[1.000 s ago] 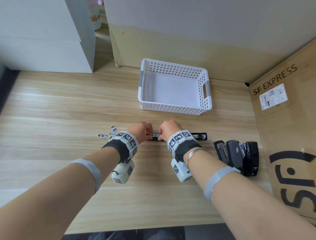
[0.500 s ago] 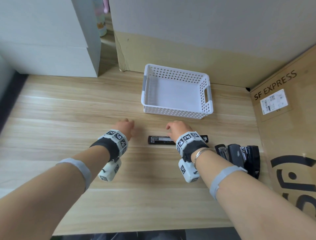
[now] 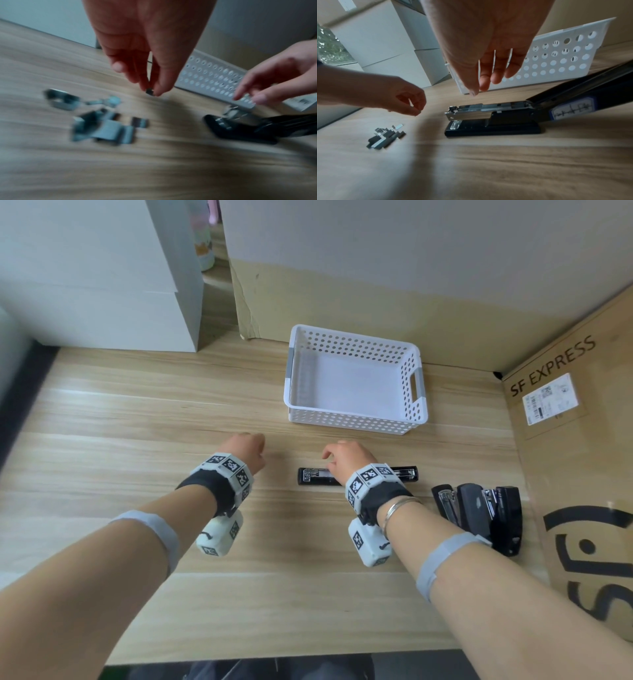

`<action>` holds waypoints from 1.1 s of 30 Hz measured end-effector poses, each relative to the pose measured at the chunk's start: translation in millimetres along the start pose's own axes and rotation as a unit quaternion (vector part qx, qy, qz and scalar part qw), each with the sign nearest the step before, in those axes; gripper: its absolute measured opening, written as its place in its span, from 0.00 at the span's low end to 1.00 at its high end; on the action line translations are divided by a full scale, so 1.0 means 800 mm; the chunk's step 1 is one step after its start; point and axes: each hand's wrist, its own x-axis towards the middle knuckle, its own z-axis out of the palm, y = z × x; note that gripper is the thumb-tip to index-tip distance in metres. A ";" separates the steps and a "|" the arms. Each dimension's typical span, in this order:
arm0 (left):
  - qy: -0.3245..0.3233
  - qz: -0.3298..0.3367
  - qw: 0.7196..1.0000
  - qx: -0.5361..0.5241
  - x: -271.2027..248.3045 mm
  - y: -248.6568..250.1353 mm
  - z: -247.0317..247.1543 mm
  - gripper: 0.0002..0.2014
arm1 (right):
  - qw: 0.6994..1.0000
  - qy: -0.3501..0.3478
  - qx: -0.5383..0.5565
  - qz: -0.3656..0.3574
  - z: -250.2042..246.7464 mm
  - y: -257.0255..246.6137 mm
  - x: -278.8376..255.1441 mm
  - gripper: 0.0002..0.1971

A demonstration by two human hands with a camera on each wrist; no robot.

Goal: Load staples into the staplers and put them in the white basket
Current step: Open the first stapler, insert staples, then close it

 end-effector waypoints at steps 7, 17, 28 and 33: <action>-0.006 0.082 0.963 -0.258 -0.004 0.064 0.010 0.07 | 0.991 -0.003 0.133 0.000 -0.001 -0.012 0.002 0.13; -0.012 0.102 0.930 -0.353 -0.002 0.062 0.019 0.17 | 0.978 0.001 0.206 0.030 -0.005 -0.013 0.009 0.12; -0.035 0.104 0.958 -0.266 -0.005 0.056 0.027 0.10 | 0.991 0.010 0.130 0.042 0.006 -0.007 0.006 0.05; -0.053 0.110 0.985 -0.122 -0.004 0.057 0.038 0.15 | 0.996 -0.019 0.078 0.027 0.008 -0.012 0.005 0.04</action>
